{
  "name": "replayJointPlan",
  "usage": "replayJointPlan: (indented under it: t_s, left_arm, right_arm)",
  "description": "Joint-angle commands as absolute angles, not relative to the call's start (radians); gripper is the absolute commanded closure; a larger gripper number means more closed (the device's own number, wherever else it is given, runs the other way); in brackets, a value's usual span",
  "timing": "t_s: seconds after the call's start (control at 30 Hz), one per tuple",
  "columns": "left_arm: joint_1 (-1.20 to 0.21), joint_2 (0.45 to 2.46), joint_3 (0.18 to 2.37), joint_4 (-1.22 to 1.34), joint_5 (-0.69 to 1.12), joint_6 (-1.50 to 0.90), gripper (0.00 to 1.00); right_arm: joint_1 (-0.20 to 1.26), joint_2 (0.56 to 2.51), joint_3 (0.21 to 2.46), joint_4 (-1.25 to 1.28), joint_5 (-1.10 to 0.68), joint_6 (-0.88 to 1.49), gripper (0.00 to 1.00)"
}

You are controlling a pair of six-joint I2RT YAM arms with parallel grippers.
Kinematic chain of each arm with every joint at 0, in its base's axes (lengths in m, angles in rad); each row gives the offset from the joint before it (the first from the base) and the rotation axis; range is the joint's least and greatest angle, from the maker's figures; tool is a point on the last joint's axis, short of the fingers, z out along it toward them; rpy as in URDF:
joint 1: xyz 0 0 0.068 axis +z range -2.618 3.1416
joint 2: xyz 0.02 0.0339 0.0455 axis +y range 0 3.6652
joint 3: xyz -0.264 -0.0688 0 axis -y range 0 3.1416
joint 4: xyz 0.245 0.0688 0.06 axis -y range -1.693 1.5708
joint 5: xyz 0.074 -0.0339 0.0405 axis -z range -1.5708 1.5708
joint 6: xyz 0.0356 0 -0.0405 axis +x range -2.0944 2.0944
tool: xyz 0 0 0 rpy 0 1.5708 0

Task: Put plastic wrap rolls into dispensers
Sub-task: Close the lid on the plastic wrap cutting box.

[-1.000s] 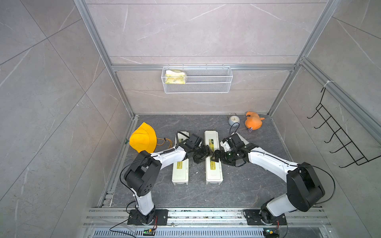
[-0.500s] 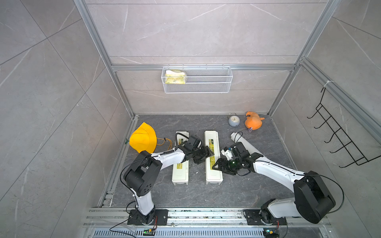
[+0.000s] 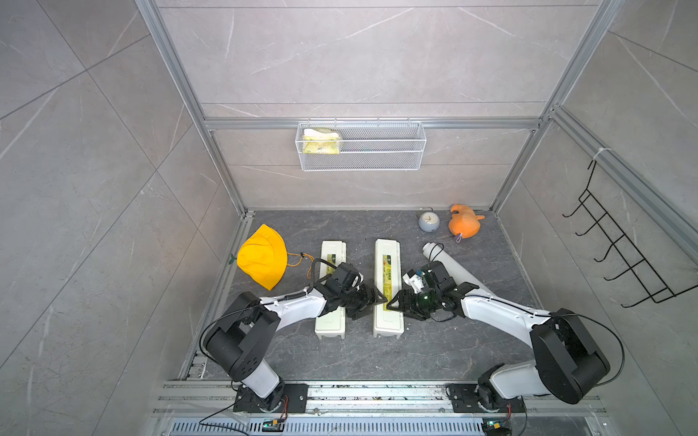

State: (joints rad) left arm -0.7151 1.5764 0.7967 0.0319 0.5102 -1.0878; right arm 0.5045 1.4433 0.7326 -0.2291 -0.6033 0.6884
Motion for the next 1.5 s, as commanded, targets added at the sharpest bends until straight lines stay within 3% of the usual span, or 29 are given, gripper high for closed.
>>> replayJointPlan:
  t_s: [0.0, 0.27, 0.6, 0.77, 0.97, 1.23, 1.33, 1.47]
  left_arm:
    - [-0.722, 1.531, 0.764, 0.042, 0.552, -1.117, 0.24]
    - [-0.791, 1.581, 0.742, 0.181, 0.636, -1.175, 0.3]
    - [-0.819, 1.688, 0.694, 0.508, 0.705, -1.339, 0.43]
    - [-0.824, 1.658, 0.706, 0.282, 0.692, -1.243, 0.47]
    - [-0.818, 1.682, 0.868, -0.057, 0.597, -1.08, 0.46]
    - [-0.737, 1.833, 1.097, -0.153, 0.603, -0.982, 0.44]
    - [-0.689, 1.88, 1.18, -0.171, 0.634, -0.95, 0.4]
    - [-0.643, 1.92, 1.286, -0.201, 0.702, -0.892, 0.27]
  right_arm:
    - [0.512, 1.497, 0.705, -0.304, -0.498, 0.68, 0.3]
    - [0.526, 1.496, 0.716, -0.313, -0.497, 0.68, 0.29]
    - [0.576, 1.494, 0.698, -0.254, -0.522, 0.744, 0.29]
    - [0.576, 1.481, 0.7, -0.287, -0.49, 0.724, 0.3]
    - [0.543, 1.482, 0.705, -0.273, -0.466, 0.715, 0.3]
    - [0.422, 1.543, 0.833, -0.304, -0.538, 0.621, 0.28]
    - [0.381, 1.599, 0.908, -0.31, -0.588, 0.588, 0.25]
    - [0.348, 1.667, 1.021, -0.358, -0.616, 0.53, 0.15]
